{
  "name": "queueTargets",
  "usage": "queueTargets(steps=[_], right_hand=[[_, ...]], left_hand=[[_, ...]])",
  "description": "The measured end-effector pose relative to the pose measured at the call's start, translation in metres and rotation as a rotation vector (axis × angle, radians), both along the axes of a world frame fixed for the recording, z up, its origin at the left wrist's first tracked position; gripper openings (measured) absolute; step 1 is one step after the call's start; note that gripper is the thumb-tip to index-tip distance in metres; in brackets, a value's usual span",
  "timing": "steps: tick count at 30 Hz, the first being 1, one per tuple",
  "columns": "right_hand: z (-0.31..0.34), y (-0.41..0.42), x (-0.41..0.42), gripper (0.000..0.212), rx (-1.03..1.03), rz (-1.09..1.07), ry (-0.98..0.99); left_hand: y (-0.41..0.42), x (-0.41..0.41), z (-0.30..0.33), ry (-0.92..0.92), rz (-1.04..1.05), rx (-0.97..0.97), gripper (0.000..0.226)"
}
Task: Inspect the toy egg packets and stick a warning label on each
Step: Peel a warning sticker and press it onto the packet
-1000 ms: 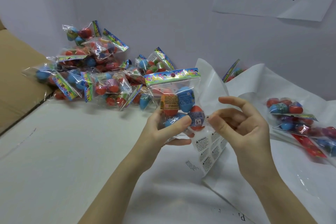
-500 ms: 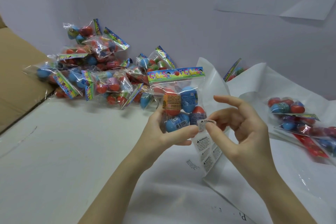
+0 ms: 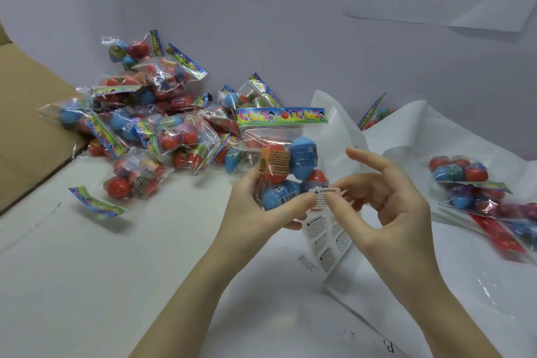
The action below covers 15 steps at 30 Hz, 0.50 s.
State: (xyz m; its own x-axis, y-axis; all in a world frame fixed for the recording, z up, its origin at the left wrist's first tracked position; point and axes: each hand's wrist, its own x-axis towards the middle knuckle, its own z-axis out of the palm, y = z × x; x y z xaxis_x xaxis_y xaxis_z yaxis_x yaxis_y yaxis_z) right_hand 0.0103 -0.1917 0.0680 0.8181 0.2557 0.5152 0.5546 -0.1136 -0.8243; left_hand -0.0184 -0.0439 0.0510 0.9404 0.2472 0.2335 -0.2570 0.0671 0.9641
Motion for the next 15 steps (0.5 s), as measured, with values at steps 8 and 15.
queueTargets(steps=[8,15], right_hand=[[0.0076,-0.0025,0.0049,0.033,0.109,0.197,0.417],[0.0101,-0.0021,0.0043,0.038,0.131,0.342,0.56]], left_hand=[[0.0018,-0.0032,0.0011,-0.013,-0.071,-0.151,0.035],[0.0016,-0.0027,0.001,0.022,-0.123,-0.221,0.038]])
